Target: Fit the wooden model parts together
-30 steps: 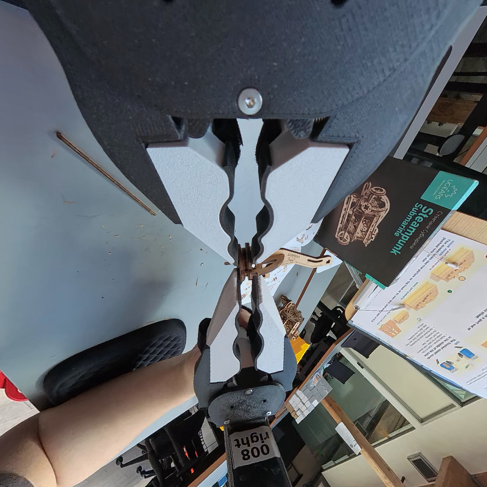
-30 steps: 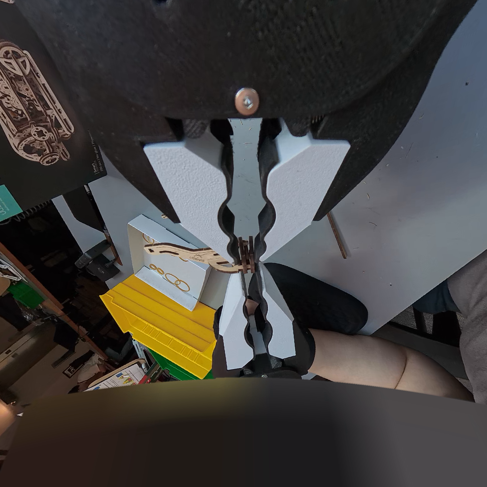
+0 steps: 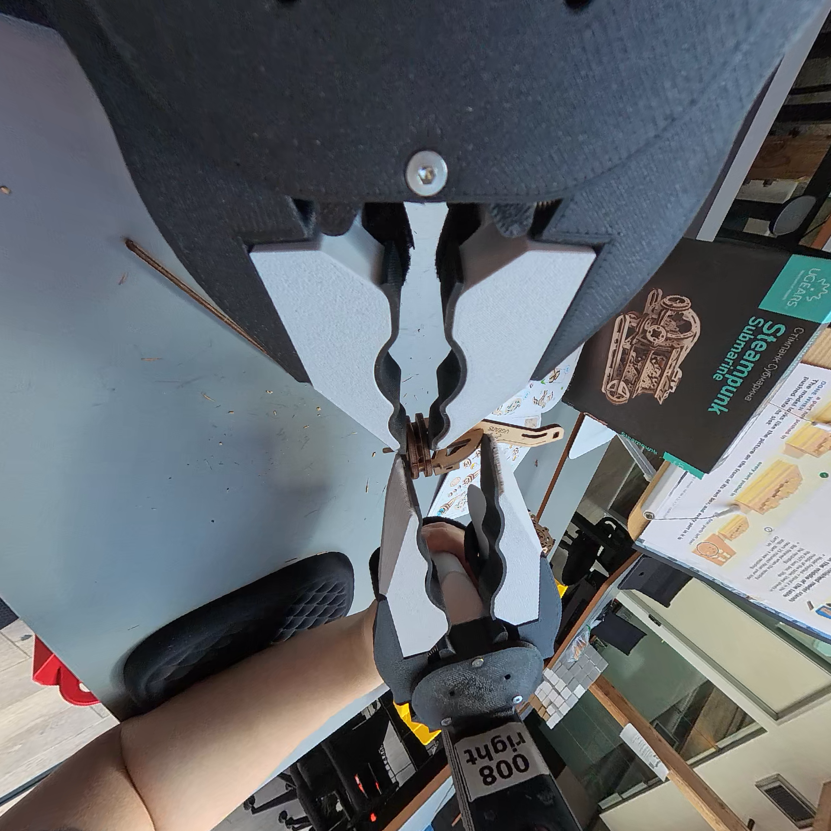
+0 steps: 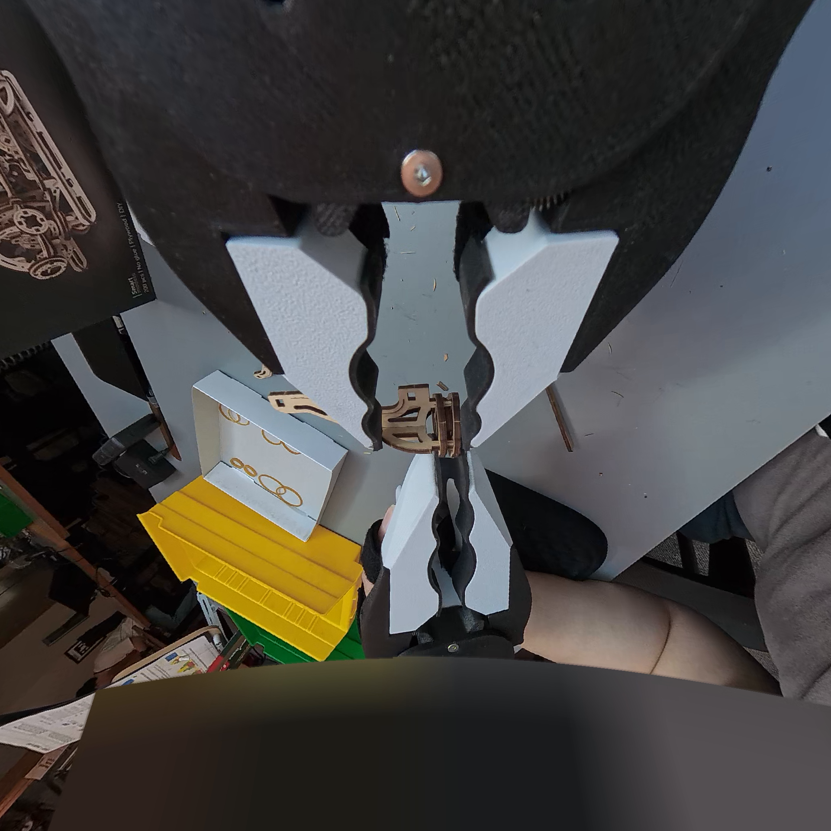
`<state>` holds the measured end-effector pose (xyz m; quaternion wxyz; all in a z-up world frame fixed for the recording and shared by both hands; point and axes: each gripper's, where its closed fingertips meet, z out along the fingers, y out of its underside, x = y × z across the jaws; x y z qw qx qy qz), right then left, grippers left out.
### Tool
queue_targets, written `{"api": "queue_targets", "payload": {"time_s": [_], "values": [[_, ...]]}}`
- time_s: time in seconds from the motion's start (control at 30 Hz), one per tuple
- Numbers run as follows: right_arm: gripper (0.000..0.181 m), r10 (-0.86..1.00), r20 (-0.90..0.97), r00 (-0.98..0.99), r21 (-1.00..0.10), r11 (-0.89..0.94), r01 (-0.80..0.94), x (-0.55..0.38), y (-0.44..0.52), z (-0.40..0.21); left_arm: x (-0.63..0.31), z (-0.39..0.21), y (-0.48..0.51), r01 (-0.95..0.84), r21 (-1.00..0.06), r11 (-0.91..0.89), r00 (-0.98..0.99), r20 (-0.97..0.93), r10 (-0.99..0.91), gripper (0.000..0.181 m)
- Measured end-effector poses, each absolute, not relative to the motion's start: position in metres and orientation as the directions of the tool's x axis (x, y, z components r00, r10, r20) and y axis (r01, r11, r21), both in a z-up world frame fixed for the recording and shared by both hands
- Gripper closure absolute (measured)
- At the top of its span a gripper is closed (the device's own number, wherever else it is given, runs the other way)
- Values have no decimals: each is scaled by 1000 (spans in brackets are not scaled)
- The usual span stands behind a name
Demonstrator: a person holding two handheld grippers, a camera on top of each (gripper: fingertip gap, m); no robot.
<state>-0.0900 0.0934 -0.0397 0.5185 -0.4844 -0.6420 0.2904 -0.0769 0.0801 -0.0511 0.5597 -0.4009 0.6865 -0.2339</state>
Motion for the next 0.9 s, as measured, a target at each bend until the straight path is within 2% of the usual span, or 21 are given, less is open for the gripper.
{"api": "queue_targets", "payload": {"time_s": [0.23, 0.4, 0.5, 0.6, 0.7, 0.8, 0.9], "values": [[153, 926, 377, 29, -887, 352, 298, -91, 95, -36, -78, -49, 83, -287, -780, 555, -33, -571, -820, 174], [145, 921, 386, 55, -894, 359, 269, -88, 100, -32, -78, -48, 88, -291, -789, 541, -14, -562, -827, 175], [140, 929, 360, 89, -915, 333, 229, -83, 107, -24, -80, -45, 93, -286, -830, 478, 12, -502, -865, 175], [135, 957, 268, 109, -954, 247, 173, -78, 112, -19, -81, -35, 94, -227, -885, 406, 32, -423, -905, 175], [118, 985, 132, 115, -987, 120, 109, -77, 118, -17, -81, -25, 97, -163, -940, 301, 48, -312, -949, 175], [119, 993, -57, 103, -998, -61, 35, -79, 124, -19, -81, -20, 100, -116, -973, 199, 49, -206, -977, 175], [133, 979, -194, 62, -981, -193, -29, -78, 127, -16, -81, -16, 102, -77, -991, 109, 42, -113, -993, 175]]}}
